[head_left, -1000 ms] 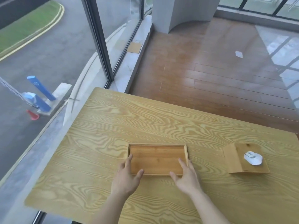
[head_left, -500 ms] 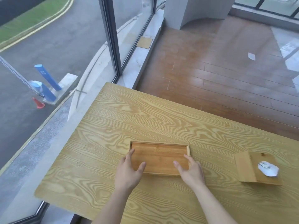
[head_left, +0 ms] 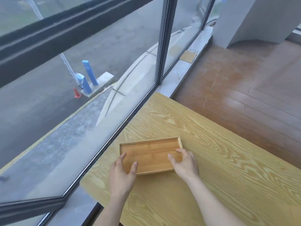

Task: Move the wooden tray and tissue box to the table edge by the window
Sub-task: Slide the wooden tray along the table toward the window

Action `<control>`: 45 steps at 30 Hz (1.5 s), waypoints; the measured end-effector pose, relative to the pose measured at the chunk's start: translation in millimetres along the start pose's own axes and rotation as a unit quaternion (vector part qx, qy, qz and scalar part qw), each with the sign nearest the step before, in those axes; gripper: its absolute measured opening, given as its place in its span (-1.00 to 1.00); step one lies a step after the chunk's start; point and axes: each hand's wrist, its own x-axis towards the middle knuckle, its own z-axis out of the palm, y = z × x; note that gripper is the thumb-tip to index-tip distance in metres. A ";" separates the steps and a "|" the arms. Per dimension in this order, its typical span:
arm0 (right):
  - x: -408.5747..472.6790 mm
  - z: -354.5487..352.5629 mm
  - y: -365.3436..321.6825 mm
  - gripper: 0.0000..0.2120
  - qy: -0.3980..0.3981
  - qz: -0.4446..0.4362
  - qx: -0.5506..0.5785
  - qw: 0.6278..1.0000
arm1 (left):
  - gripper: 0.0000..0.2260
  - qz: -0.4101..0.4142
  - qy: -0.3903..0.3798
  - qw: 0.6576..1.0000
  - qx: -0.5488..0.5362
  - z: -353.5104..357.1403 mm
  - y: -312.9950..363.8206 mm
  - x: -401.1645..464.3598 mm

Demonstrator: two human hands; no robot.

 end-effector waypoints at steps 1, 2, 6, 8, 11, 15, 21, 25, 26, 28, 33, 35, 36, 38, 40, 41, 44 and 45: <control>5.2 7.7 -11.7 -0.50 -0.003 -0.012 -0.015 1.000 | -0.47 -0.010 0.007 1.000 -0.006 -6.5 -5.3 3.8; 10.3 14.8 -22.5 -0.52 -0.005 -0.023 -0.027 0.999 | -0.48 -0.019 0.011 1.000 -0.012 -11.9 -10.4 7.0; 31.0 35.9 -61.2 -0.52 -0.018 -0.062 -0.077 0.995 | -0.53 -0.046 0.036 0.998 -0.036 -25.5 -23.1 15.5; 42.4 43.0 -77.0 -0.50 -0.020 -0.083 -0.121 0.989 | -0.55 -0.059 0.043 0.996 -0.052 -28.3 -24.9 17.9; 58.5 51.9 -97.8 -0.47 -0.033 -0.099 -0.164 0.981 | -0.56 -0.077 0.036 0.994 -0.068 -29.7 -27.8 21.1; 76.5 65.7 -115.4 -0.45 -0.055 -0.111 -0.177 0.976 | -0.57 -0.088 0.038 0.993 -0.073 -29.3 -33.6 25.5; 91.0 78.3 -123.1 -0.29 -0.113 -0.114 -0.167 0.973 | -0.53 -0.095 0.021 0.995 -0.027 -26.8 -44.7 32.4; 80.6 81.6 -110.0 -0.23 -0.073 -0.169 -0.218 0.959 | -0.50 -0.054 0.071 0.993 0.074 -32.1 -50.3 42.8; 75.1 81.4 -103.3 -0.20 -0.061 -0.191 -0.244 0.949 | -0.46 -0.021 0.085 0.991 0.102 -33.2 -49.7 45.9; 64.7 80.7 -87.2 -0.14 -0.069 -0.223 -0.285 0.930 | -0.34 0.045 0.080 0.984 0.150 -33.6 -46.5 52.6; 57.9 73.9 -59.5 0.02 -0.147 -0.225 -0.352 0.896 | 0.14 0.076 -0.053 0.975 0.201 -29.2 -45.6 74.9; 59.5 73.1 -61.1 0.02 -0.150 -0.224 -0.357 0.894 | 0.27 0.066 -0.079 0.973 0.205 -28.6 -47.4 80.6; 60.3 73.6 -63.8 0.02 -0.149 -0.223 -0.355 0.896 | 0.31 0.061 -0.084 0.973 0.206 -28.7 -47.9 82.6; 62.3 76.2 -70.1 0.00 -0.146 -0.220 -0.350 0.899 | 0.37 0.056 -0.080 0.973 0.208 -29.1 -48.7 85.2; 64.0 78.7 -75.4 -0.03 -0.144 -0.216 -0.344 0.902 | 0.39 0.054 -0.075 0.974 0.208 -28.9 -49.3 86.5; 64.8 79.5 -77.6 -0.05 -0.143 -0.215 -0.341 0.904 | 0.40 0.053 -0.074 0.974 0.207 -28.4 -49.1 87.3; 67.1 81.1 -82.7 -0.07 -0.140 -0.215 -0.341 0.904 | 0.40 0.049 -0.075 0.975 0.205 -26.9 -47.3 90.7; 67.6 81.6 -83.9 -0.07 -0.140 -0.216 -0.342 0.904 | 0.40 0.048 -0.077 0.975 0.205 -26.9 -46.8 91.7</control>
